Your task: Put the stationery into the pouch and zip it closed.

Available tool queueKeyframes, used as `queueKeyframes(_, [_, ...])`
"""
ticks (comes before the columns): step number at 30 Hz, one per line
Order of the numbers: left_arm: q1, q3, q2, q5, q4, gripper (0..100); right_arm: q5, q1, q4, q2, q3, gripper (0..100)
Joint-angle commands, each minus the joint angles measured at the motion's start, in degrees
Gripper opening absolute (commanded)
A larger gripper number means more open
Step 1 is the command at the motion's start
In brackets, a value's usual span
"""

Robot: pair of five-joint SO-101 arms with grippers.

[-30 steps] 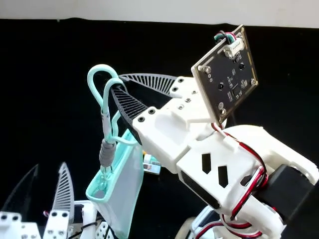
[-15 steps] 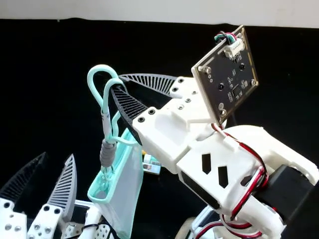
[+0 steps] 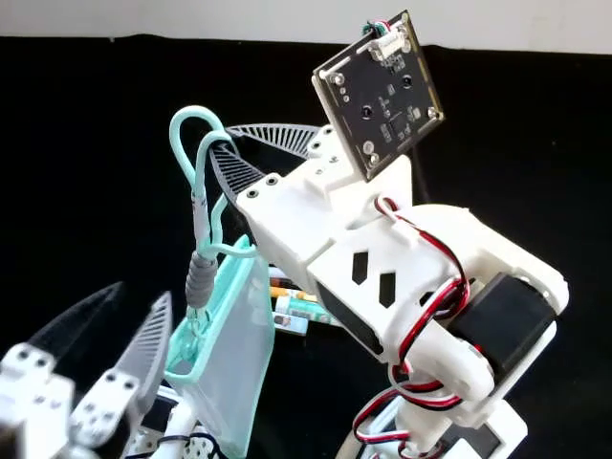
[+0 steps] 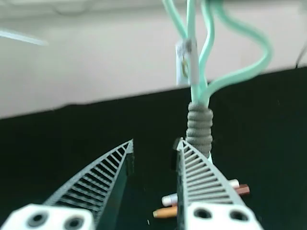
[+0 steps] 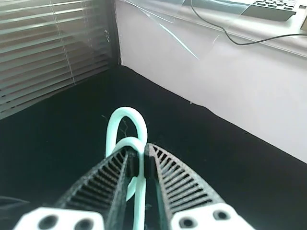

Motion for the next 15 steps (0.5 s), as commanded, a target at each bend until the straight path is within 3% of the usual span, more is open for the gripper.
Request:
queueKeyframes(1, [0.8,1.8,1.3,0.6,0.4,16,-0.7,0.8,-0.2,0.3,-0.4,0.7])
queueKeyframes(15, [0.7,8.9,-6.1,0.6,0.4,16,-0.7,0.9,-0.9,0.4,-0.3,0.7])
